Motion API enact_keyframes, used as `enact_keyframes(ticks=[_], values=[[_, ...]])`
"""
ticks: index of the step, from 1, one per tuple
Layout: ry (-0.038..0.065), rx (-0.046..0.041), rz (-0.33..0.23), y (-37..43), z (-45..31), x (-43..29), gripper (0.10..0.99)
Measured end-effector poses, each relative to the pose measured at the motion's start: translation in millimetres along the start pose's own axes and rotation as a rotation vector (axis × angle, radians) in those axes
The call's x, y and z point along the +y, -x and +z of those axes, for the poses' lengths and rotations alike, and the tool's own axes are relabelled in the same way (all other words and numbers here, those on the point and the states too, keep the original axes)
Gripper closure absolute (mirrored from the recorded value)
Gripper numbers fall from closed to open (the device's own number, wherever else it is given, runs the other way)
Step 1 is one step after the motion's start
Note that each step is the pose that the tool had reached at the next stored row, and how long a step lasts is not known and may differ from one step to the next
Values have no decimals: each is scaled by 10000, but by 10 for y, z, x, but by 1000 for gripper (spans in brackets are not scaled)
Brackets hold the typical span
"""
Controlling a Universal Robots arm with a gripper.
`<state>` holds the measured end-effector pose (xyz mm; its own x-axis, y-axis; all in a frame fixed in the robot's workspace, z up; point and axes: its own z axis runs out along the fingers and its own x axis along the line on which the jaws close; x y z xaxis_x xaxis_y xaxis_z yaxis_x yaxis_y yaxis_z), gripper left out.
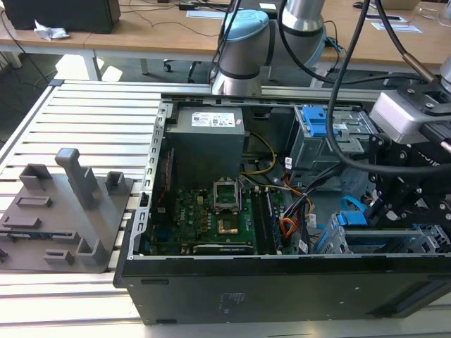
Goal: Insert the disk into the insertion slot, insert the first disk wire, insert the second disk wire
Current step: 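Insert the second disk wire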
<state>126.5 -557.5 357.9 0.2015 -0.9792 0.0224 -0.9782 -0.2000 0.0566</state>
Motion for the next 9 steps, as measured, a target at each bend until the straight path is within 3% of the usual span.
enact_keyframes(ticks=[1, 4, 6, 8, 9], values=[[-4, -20, -1, -25, 1, 5, 925], [-93, -458, 14, -62, 9, 11, 925], [-129, -637, 24, -66, 10, 0, 925], [-178, -896, 67, -70, 16, -19, 925], [-190, -960, 95, -71, 20, -26, 925]])
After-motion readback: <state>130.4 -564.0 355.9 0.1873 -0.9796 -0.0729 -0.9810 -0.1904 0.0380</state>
